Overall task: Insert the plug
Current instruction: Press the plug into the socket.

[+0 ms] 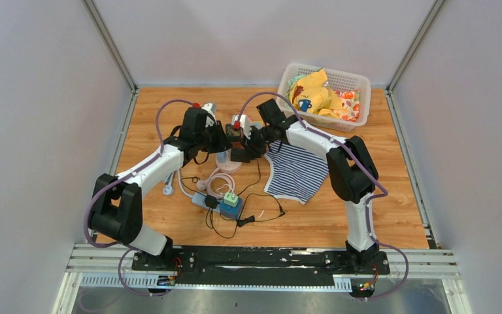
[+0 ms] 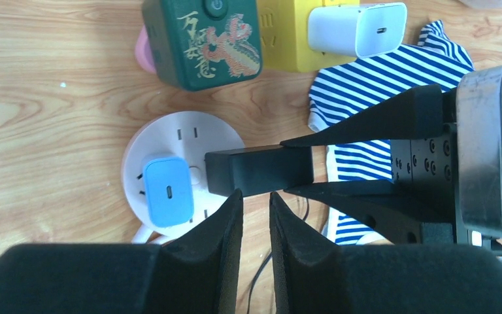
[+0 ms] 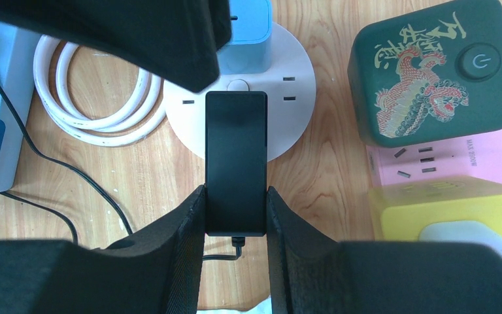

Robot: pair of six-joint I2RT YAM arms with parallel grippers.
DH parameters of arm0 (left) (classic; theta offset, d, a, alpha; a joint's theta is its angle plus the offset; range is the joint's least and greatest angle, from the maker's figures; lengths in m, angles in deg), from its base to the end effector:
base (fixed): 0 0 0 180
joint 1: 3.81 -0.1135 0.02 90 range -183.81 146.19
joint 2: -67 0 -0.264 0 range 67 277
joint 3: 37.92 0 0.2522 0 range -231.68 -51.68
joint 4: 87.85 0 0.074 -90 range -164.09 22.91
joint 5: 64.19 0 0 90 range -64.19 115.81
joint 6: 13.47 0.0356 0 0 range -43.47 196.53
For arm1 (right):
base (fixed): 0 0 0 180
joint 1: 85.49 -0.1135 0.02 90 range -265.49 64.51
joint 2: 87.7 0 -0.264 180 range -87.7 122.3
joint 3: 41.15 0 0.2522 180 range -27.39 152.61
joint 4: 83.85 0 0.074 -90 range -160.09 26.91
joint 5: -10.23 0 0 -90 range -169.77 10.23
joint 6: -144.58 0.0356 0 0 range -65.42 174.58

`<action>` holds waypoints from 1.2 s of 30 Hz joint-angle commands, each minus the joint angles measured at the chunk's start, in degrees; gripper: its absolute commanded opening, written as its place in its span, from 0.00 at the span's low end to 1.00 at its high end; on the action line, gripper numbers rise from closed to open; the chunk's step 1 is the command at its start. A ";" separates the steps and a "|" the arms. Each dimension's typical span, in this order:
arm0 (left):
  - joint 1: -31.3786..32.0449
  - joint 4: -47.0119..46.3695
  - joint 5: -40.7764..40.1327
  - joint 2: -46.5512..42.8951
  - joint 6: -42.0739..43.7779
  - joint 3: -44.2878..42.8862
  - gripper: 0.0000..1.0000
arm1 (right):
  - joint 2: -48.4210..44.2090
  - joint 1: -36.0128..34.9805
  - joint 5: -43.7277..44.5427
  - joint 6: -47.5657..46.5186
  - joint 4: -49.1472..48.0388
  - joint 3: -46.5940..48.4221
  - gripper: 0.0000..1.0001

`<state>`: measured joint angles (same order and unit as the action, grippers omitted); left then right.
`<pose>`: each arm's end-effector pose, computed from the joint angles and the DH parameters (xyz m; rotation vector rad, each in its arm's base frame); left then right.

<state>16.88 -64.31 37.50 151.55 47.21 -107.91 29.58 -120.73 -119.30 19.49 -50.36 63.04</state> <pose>0.3012 -0.1215 0.2457 -0.0591 2.3127 -0.6897 0.3597 0.2818 0.2173 -1.5710 1.6667 0.8159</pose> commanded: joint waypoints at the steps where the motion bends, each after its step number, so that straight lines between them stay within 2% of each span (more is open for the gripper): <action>1: -0.30 -6.04 4.59 2.96 -1.26 1.02 0.22 | 0.04 -0.79 0.46 0.93 2.32 -0.36 0.11; 6: -0.21 -8.17 6.23 4.76 -1.94 3.42 0.18 | 0.24 -0.79 0.70 1.22 2.33 -0.18 0.11; 13: 0.26 -7.11 0.34 6.69 -1.05 8.74 0.11 | -0.11 -0.82 1.38 1.82 2.42 -0.17 0.13; 24: 0.58 -3.32 -3.95 7.58 0.42 9.68 0.10 | -0.68 -0.87 1.41 4.07 2.42 0.94 0.39; 36: 0.63 -3.09 -3.53 6.14 0.26 9.27 0.11 | -8.99 0.36 2.63 8.77 2.42 -1.23 0.72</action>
<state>17.34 -77.01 37.52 156.16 45.03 -101.48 25.27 -120.87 -117.18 25.65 -48.96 63.00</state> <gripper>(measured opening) 0.106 0.689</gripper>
